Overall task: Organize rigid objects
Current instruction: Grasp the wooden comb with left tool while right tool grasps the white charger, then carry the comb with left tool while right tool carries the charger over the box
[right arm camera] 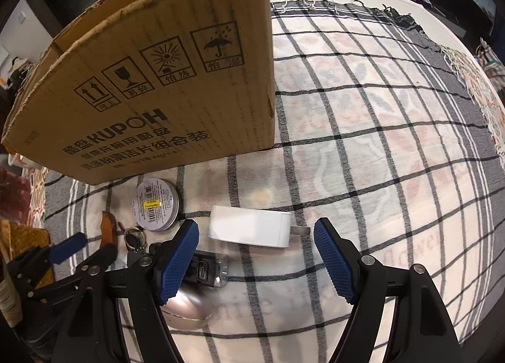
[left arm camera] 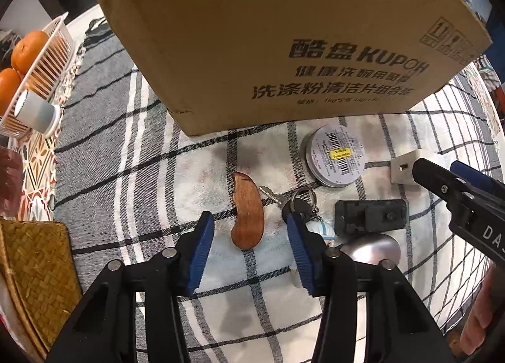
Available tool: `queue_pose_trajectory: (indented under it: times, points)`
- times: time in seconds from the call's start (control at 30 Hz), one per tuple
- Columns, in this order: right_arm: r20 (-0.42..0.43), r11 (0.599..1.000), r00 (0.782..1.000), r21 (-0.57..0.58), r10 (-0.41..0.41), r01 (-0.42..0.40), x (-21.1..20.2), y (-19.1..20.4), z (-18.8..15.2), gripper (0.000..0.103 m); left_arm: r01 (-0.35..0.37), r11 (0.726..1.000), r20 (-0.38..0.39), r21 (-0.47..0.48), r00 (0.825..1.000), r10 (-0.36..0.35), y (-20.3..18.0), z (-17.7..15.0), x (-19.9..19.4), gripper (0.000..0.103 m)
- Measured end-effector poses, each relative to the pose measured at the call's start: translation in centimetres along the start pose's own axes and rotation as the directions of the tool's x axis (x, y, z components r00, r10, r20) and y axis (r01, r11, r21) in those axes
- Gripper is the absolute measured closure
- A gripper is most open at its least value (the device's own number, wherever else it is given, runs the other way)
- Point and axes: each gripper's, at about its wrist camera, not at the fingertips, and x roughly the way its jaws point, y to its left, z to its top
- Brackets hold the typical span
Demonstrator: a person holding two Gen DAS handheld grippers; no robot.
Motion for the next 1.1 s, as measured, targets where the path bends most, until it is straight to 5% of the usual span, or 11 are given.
queue_pose_trajectory:
  times: [0.27, 0.4, 0.5, 1.1]
  points:
    - [-0.022, 1.0, 1.0, 0.014, -0.021, 0.021, 1.3, 0.0, 0.4, 0.027, -0.013, 0.999, -0.032, -0.035, 0.999, 0.012, 0.5, 0.8, 2.0, 0.066]
    - [-0.01, 0.999, 0.999, 0.006, -0.038, 0.038, 1.5, 0.2, 0.5, 0.032, -0.018, 0.999, -0.018, -0.045, 1.0, 0.017, 0.6, 1.1, 2.0, 0.08]
    - [0.012, 0.999, 0.999, -0.005, -0.052, 0.052, 1.4, 0.4, 0.5, 0.045, -0.022, 0.999, -0.012, -0.04, 1.0, 0.021, 0.8, 1.2, 2.1, 0.081]
    - [0.055, 0.999, 0.998, -0.043, -0.022, 0.024, -1.1, 0.5, -0.8, 0.045, -0.004, 1.0, 0.095, -0.022, 0.995, 0.006, -0.3, -0.7, -2.7, 0.081]
